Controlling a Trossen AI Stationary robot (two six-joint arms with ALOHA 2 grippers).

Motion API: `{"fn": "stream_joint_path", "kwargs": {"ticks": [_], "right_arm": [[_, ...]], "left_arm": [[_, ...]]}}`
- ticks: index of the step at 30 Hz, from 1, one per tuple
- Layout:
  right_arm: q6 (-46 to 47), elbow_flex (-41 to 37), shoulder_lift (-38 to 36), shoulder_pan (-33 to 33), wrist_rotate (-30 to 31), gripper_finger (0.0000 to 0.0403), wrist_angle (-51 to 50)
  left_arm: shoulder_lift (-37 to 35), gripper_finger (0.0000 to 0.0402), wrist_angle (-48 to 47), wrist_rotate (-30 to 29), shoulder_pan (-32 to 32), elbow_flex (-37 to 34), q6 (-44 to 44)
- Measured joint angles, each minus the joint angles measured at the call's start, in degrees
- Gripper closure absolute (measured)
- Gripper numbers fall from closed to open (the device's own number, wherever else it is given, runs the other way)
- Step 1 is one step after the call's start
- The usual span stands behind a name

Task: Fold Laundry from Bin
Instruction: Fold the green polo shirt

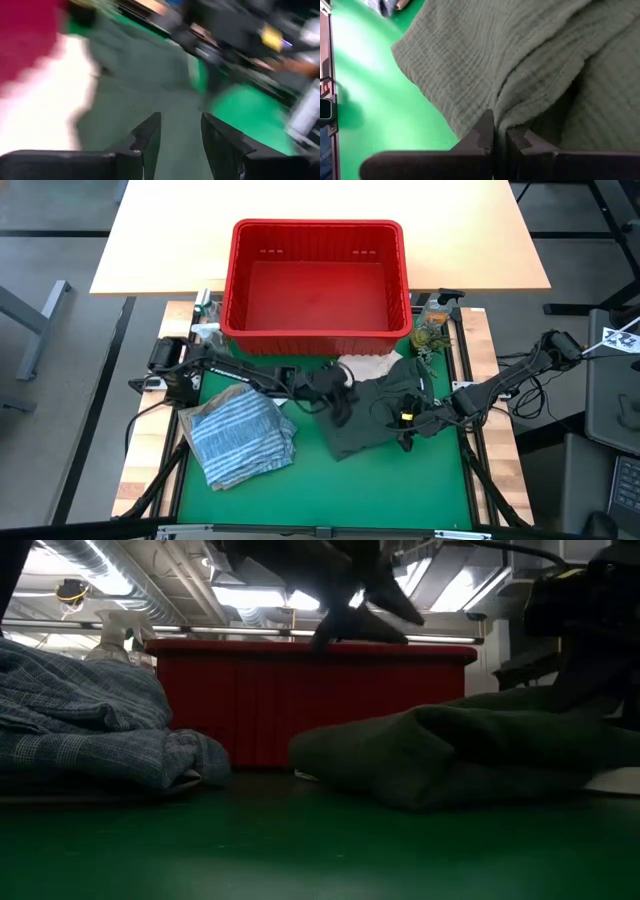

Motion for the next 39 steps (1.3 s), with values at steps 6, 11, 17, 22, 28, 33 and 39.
{"fn": "stream_joint_path", "kwargs": {"ticks": [6, 11, 17, 22, 28, 33, 39], "right_arm": [[0.0, 0.0, 0.0, 0.0, -0.2, 0.0392, -0.1], [-0.2, 0.0, 0.0, 0.0, -0.2, 0.0391, -0.2], [-0.3, 0.0, 0.0, 0.0, -0.2, 0.0391, -0.5], [-0.3, 0.0, 0.0, 0.0, -0.2, 0.0391, -0.5], [-0.3, 0.0, 0.0, 0.0, -0.2, 0.0391, -0.5], [-0.3, 0.0, 0.0, 0.0, -0.7, 0.0391, -2.1], [-0.4, 0.0, 0.0, 0.0, -6.2, 0.0391, -1.9]], "left_arm": [[0.6, 0.0281, -2.0, 5.1, -5.1, -0.1, 0.7], [2.7, 0.0287, -1.3, 0.4, -10.8, 0.0, 2.9], [5.8, 0.0288, -0.9, -6.9, -16.0, 0.0, 6.6], [10.3, 0.0288, -0.9, -11.3, -18.1, 0.0, 7.3], [16.7, 0.0288, -0.8, -10.0, -18.1, 0.0, 7.0], [18.1, 0.0288, -1.6, -5.9, -18.1, 0.2, 6.9], [17.1, 0.0288, -4.5, -4.8, -18.8, 0.2, 7.2]]}}
